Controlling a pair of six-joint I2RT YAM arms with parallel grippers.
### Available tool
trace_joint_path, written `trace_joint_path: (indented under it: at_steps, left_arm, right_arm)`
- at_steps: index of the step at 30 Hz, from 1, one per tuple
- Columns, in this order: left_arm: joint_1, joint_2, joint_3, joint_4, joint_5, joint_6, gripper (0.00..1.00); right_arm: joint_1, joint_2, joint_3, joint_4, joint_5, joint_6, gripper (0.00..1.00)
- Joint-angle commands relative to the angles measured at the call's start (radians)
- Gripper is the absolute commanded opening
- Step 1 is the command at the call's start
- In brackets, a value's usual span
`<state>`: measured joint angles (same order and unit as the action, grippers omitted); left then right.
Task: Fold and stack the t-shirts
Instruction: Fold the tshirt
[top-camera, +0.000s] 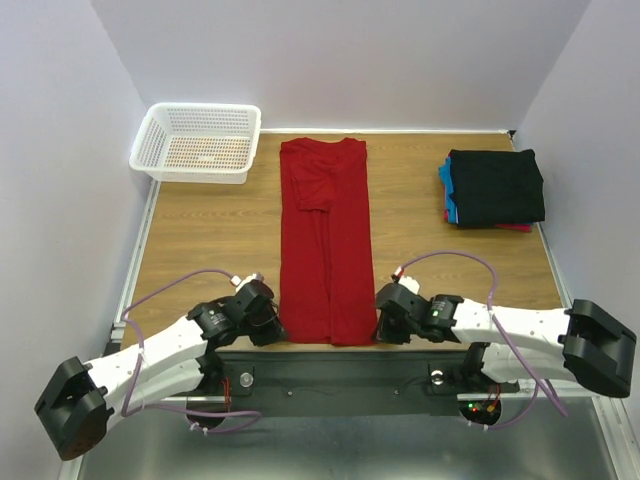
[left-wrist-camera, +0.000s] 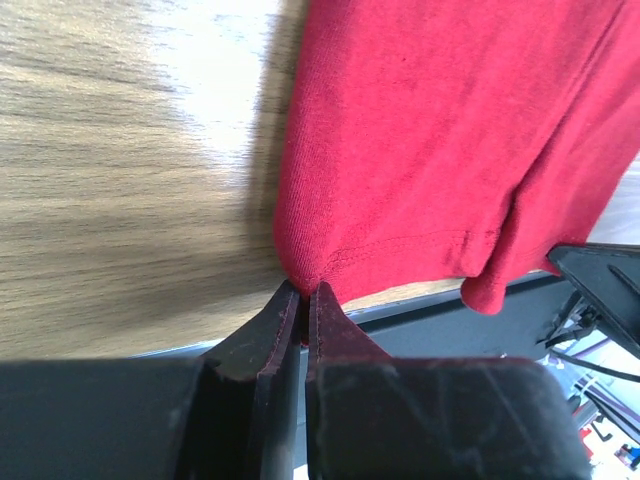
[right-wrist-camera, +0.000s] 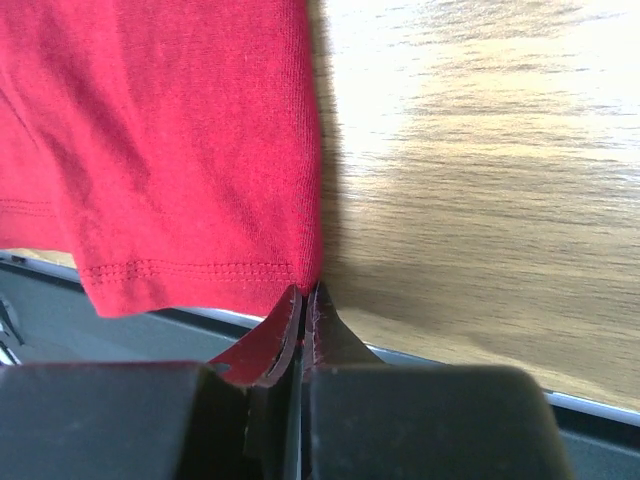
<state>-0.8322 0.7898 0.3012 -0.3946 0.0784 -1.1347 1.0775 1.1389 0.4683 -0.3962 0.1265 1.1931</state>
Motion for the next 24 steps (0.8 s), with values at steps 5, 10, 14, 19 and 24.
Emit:
trace_joint_path:
  at_steps: [5,10,14,19,24]
  left_arm:
    - [-0.005,-0.041,0.065,0.026,-0.071,0.013,0.0]
    - [-0.002,0.058,0.186,0.069,-0.167,0.053,0.0]
    - [0.011,0.15,0.274,0.109,-0.256,0.095,0.0]
    - [0.097,0.206,0.351,0.171,-0.291,0.171,0.0]
    - [0.224,0.296,0.409,0.325,-0.226,0.271,0.0]
  right_arm:
    - [-0.002,-0.108,0.084,0.002,0.148,-0.043,0.0]
    - [-0.034,-0.073,0.17,0.002,0.237,-0.088,0.0]
    - [-0.1,-0.002,0.276,0.011,0.288,-0.161,0.01]
    - [-0.243,0.09,0.361,0.103,0.216,-0.26,0.01]
    - [-0.336,0.186,0.455,0.164,0.176,-0.325,0.0]
